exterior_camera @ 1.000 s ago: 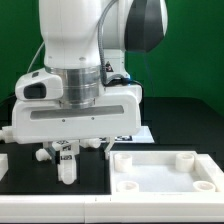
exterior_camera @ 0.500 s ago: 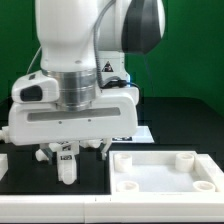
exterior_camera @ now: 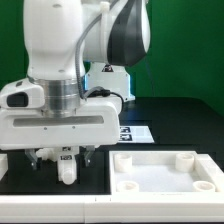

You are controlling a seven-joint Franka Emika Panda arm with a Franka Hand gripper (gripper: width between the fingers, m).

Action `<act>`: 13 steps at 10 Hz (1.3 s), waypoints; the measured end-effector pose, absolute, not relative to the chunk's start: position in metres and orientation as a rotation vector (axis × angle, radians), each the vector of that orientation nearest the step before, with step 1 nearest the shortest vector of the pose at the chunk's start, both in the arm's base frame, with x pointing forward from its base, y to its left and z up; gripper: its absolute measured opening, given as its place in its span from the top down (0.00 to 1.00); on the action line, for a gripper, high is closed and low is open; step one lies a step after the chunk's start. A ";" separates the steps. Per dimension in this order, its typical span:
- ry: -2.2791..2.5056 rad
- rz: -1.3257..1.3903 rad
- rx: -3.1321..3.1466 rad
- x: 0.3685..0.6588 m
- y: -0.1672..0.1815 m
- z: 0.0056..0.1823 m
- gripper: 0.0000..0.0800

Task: Assemble square table

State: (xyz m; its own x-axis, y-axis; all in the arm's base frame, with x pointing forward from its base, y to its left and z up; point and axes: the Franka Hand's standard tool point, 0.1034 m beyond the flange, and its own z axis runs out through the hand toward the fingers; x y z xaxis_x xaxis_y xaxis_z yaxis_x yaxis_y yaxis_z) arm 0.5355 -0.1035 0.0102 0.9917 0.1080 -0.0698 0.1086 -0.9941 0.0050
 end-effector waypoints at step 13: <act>0.813 -0.062 3.027 0.536 -0.074 0.053 0.65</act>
Offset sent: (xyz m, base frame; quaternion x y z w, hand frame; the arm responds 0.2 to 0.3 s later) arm 0.0000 0.0000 0.0000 0.0000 0.0000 0.0000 1.0000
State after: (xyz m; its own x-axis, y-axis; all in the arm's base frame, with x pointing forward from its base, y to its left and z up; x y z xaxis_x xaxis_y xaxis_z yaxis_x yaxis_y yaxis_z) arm 0.5356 -0.0736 0.0528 0.8648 0.5006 -0.0398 0.5009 -0.8655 -0.0035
